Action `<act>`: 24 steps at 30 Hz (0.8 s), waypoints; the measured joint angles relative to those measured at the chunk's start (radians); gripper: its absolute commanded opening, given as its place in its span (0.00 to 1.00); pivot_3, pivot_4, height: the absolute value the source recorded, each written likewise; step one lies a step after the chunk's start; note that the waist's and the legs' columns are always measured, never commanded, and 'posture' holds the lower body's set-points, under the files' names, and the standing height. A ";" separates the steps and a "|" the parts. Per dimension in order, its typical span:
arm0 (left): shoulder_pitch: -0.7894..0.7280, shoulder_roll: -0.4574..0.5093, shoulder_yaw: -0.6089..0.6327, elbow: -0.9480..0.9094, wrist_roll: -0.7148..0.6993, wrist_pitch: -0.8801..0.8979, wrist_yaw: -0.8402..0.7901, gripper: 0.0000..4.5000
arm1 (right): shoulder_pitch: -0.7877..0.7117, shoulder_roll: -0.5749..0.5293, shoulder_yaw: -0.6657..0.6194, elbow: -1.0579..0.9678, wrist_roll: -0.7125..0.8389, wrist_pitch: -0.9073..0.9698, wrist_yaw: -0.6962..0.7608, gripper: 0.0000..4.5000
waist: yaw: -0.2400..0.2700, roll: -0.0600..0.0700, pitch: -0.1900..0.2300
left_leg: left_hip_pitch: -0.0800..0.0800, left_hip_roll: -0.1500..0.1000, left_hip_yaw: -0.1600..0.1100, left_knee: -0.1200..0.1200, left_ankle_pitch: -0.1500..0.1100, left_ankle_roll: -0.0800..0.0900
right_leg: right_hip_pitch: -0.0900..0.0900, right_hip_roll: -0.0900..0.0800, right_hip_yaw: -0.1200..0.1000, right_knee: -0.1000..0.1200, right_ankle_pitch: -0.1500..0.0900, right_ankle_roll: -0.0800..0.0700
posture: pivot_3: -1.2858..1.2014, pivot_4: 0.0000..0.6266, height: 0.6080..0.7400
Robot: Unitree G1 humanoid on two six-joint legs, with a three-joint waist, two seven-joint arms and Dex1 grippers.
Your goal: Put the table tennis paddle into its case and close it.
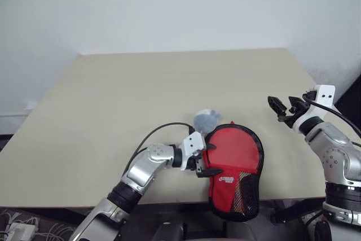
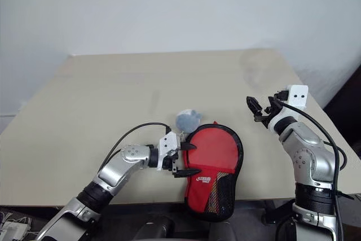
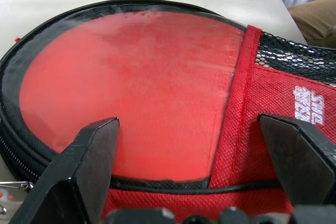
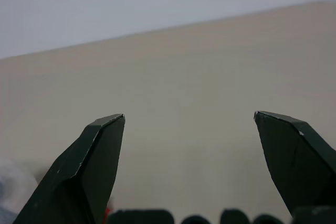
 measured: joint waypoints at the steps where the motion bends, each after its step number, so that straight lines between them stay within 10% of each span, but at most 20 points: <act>1: -0.001 0.000 0.002 -0.007 0.001 0.018 -0.003 0.99 | -0.014 0.003 0.007 0.010 0.000 0.000 0.009 0.96 | 0.000 0.000 0.000 | 0.000 0.000 0.000 0.000 0.000 0.000 | 0.000 0.000 0.000 0.000 0.000 0.000 | 0.52 0.00 1.00; 24: -0.001 -0.041 0.037 -0.018 0.020 0.104 -0.025 0.99 | -0.237 0.172 0.391 0.275 -0.043 0.119 0.295 0.96 | 0.000 -0.001 -0.004 | 0.002 -0.001 0.000 0.001 -0.001 0.001 | 0.002 0.000 0.002 0.000 0.001 0.001 | 0.52 0.00 1.00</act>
